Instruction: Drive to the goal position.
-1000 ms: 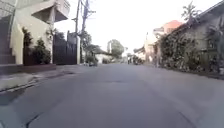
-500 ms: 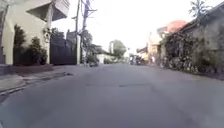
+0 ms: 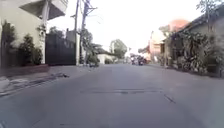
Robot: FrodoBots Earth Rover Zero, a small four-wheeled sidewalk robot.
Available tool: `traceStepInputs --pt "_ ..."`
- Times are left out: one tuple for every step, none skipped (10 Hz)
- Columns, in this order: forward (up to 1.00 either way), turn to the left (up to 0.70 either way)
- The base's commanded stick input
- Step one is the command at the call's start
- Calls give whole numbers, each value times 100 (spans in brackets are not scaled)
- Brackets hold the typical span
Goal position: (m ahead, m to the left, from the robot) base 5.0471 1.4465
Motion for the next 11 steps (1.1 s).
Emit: traceStepInputs --pt "100 -38" --pt "100 2" --pt "100 2" --pt "100 2" --pt "100 2" --pt "100 2" --pt "100 2" --pt "100 2" --pt "100 2" --pt "100 2" --pt "100 2"
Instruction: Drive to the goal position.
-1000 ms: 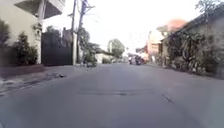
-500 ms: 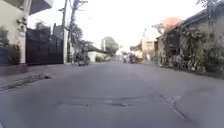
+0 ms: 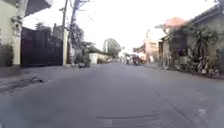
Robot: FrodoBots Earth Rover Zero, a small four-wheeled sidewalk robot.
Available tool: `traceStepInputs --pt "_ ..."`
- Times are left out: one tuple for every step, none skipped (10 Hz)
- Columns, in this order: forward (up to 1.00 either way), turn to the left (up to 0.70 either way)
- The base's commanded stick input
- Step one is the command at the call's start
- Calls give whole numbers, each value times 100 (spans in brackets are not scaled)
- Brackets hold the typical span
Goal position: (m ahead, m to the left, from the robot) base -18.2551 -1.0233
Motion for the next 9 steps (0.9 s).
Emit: traceStepInputs --pt "100 2" --pt "100 2" --pt "100 2" --pt "100 2" --pt "100 2" --pt "100 2" --pt "100 2" --pt "100 -19" --pt "100 -38"
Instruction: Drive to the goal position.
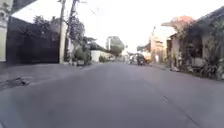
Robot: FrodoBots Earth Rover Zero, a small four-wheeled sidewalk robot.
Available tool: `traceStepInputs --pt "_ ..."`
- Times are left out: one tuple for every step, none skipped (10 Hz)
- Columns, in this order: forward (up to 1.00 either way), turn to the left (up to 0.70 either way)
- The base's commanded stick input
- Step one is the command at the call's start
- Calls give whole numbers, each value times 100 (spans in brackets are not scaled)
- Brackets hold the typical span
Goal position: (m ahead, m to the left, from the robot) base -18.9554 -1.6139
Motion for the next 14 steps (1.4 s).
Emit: traceStepInputs --pt "100 -38" --pt "100 -38" --pt "100 -38" --pt "100 -31" --pt "100 2" --pt "100 2" --pt "100 2" --pt "100 2" --pt "100 2" --pt "100 2" --pt "100 2" --pt "100 2" --pt "100 2" --pt "100 2"
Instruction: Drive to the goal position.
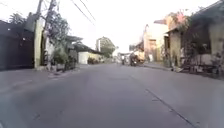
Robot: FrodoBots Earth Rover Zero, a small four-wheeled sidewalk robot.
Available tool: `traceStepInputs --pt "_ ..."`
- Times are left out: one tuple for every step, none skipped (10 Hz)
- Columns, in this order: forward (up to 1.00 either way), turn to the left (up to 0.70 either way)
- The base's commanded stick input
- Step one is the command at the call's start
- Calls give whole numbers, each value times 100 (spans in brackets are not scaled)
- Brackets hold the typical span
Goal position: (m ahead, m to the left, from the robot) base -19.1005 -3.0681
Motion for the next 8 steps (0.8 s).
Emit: traceStepInputs --pt "100 2" --pt "100 2" --pt "100 2" --pt "100 2" --pt "100 2" --pt "100 2" --pt "100 2" --pt "100 2"
